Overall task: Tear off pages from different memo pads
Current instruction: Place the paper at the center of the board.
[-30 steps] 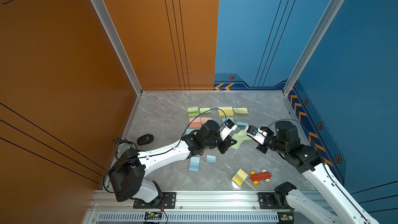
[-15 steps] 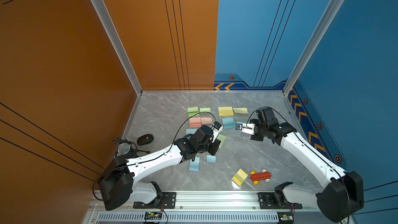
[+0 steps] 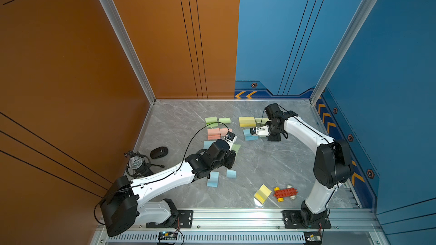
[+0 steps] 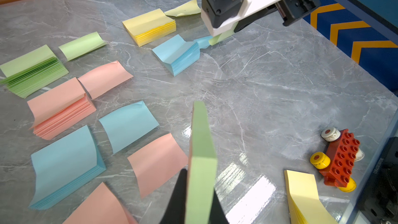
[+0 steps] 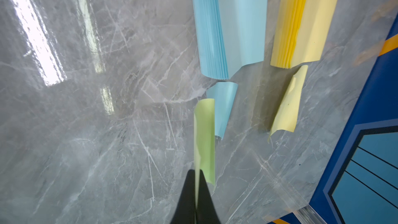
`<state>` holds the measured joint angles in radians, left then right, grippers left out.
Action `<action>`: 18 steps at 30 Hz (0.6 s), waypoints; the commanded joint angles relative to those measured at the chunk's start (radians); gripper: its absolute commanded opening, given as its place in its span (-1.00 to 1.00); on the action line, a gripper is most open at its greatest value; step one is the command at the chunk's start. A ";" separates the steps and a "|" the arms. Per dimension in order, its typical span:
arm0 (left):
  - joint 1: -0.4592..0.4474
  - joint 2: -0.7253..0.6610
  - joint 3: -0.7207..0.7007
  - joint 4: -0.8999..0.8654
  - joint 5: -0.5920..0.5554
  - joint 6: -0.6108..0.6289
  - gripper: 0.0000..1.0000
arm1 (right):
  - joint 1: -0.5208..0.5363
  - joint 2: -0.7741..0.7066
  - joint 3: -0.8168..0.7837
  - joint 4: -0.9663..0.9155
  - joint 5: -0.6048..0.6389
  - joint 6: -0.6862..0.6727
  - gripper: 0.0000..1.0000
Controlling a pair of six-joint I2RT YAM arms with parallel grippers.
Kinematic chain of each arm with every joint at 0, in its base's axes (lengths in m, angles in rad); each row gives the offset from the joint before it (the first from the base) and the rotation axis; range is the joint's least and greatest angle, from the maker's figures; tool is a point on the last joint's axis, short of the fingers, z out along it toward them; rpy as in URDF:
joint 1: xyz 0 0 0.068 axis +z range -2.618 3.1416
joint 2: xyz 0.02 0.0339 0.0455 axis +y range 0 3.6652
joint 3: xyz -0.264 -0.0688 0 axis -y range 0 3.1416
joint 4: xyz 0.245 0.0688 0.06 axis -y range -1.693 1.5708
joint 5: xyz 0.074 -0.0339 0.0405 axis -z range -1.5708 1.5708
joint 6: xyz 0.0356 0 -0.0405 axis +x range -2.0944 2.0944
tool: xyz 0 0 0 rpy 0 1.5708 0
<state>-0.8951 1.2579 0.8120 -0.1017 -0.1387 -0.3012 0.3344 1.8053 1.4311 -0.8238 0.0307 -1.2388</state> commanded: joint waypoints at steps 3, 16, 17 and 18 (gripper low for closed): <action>0.002 -0.016 -0.012 -0.001 -0.030 -0.016 -1.00 | -0.007 0.053 0.021 -0.098 0.010 -0.111 -1.00; -0.001 -0.005 -0.011 0.000 -0.036 -0.013 -1.00 | -0.014 0.131 0.016 -0.087 -0.031 -0.082 -1.00; -0.001 -0.003 -0.009 0.000 -0.036 -0.013 -1.00 | -0.014 0.135 0.011 -0.087 -0.029 -0.080 -1.00; -0.001 -0.003 -0.010 0.000 -0.036 -0.013 -1.00 | -0.014 0.140 0.004 -0.087 -0.028 -0.079 -1.00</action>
<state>-0.8951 1.2583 0.8116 -0.1017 -0.1577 -0.3058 0.3260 1.9202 1.4384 -0.8459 0.0208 -1.2385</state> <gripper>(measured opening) 0.118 0.042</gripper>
